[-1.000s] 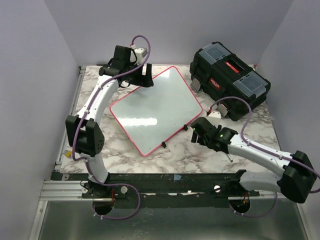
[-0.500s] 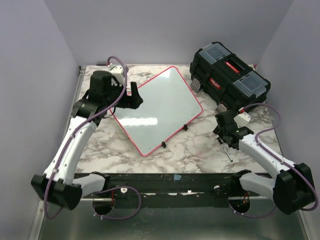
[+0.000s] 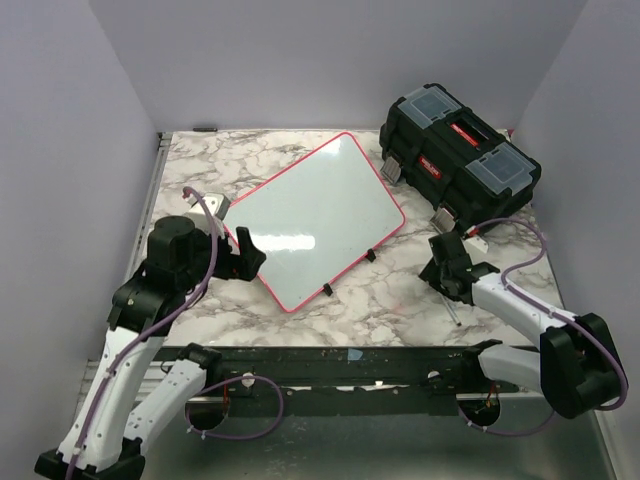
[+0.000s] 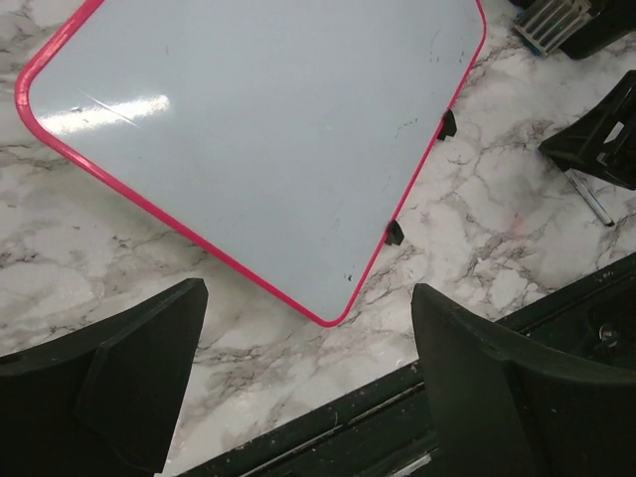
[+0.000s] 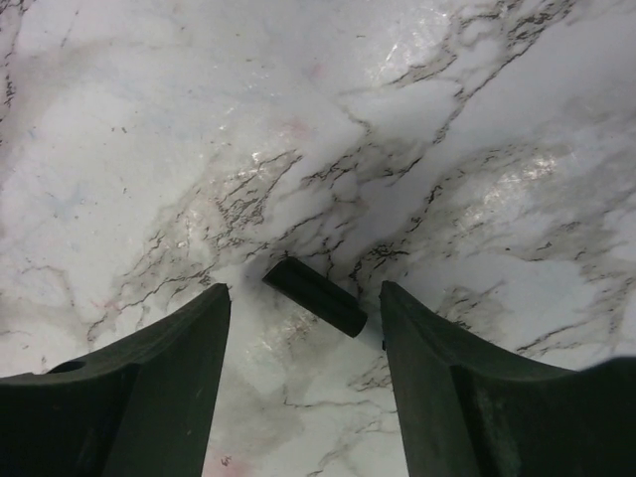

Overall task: Write a sentence on the whiteboard
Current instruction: Adjust the whiteboard marker at the center of the board.

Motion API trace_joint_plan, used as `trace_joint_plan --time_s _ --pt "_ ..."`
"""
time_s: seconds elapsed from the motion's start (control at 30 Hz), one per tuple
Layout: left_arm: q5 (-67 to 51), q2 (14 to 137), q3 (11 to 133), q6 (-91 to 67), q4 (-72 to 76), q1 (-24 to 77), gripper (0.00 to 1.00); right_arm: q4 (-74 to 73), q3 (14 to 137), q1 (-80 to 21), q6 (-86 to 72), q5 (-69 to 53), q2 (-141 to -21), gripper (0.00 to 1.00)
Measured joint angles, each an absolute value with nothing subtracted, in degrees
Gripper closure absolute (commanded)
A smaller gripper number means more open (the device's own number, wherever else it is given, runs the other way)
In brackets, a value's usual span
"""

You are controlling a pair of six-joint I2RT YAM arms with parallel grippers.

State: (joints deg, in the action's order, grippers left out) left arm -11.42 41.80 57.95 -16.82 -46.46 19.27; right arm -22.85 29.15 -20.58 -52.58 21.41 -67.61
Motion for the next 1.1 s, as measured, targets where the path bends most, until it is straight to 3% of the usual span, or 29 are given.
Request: trace_joint_plan --time_s 0.13,0.3,0.63,0.8,0.93,1.0,1.1 --pt "-9.6 35.6 56.1 -16.6 -47.3 19.3 0.13 -21.1 28.3 -20.5 -51.7 19.2 -66.9 0.59" --pt "-7.4 32.6 56.0 -16.8 -49.7 19.3 0.13 -19.4 27.9 -20.5 -51.2 16.6 -67.2 0.67" --pt "-2.6 28.0 49.3 -19.4 -47.7 19.3 0.14 -17.2 27.9 -20.5 -50.3 13.6 -68.2 0.71" --pt "-1.3 25.0 44.0 -19.4 -44.2 19.3 0.12 -15.0 27.6 -20.5 -49.4 6.3 -68.8 0.73" --pt "-2.6 24.8 42.7 -19.1 -42.3 19.3 0.12 -14.5 28.5 -21.9 -48.1 0.8 -70.0 0.65" --pt "-4.0 24.8 42.7 -18.9 -41.2 19.3 0.12 -16.4 29.9 -22.7 -47.0 0.1 -69.8 0.48" --pt "-5.5 24.8 42.7 -18.7 -39.9 19.3 0.13 -21.1 34.1 -23.4 -46.5 2.2 -68.5 0.34"
